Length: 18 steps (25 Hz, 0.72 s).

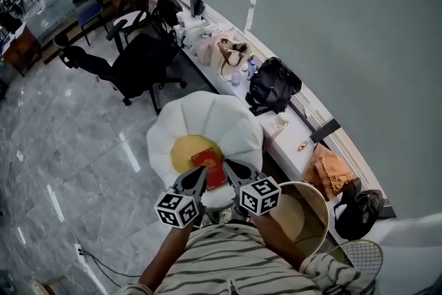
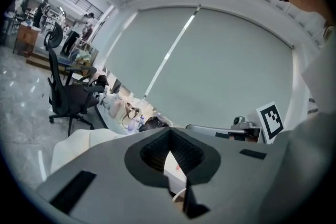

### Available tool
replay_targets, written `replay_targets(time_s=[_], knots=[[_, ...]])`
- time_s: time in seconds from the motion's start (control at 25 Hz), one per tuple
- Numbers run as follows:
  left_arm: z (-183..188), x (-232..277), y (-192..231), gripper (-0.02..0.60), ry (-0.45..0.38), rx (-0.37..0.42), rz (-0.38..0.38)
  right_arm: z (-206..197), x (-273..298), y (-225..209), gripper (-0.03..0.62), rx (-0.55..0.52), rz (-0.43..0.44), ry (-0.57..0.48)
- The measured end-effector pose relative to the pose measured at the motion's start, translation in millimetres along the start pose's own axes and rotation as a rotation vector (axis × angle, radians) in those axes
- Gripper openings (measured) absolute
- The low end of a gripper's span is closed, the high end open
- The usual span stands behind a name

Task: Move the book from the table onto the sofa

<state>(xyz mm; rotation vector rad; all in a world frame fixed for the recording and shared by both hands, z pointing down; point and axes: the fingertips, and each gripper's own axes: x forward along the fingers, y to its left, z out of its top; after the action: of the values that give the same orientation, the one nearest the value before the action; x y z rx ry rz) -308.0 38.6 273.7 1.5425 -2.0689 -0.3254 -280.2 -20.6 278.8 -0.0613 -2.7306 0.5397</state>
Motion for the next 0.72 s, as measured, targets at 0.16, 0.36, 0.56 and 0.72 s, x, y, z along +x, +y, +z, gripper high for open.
replay_targets(time_s=[0.16, 0.36, 0.56, 0.72], knots=[[44, -6, -16, 0.005, -0.092, 0.079, -0.003, 47, -10, 14, 0.012, -0.095, 0.004, -0.091], [79, -21, -35, 0.005, -0.185, 0.172, 0.015, 84, -21, 38, 0.012, -0.18, 0.018, -0.18], [99, -31, -45, 0.005, -0.255, 0.222, 0.001, 108, -30, 57, 0.012, -0.227, 0.053, -0.263], [110, -38, -47, 0.005, -0.293, 0.24, 0.002, 115, -28, 66, 0.012, -0.243, 0.082, -0.29]])
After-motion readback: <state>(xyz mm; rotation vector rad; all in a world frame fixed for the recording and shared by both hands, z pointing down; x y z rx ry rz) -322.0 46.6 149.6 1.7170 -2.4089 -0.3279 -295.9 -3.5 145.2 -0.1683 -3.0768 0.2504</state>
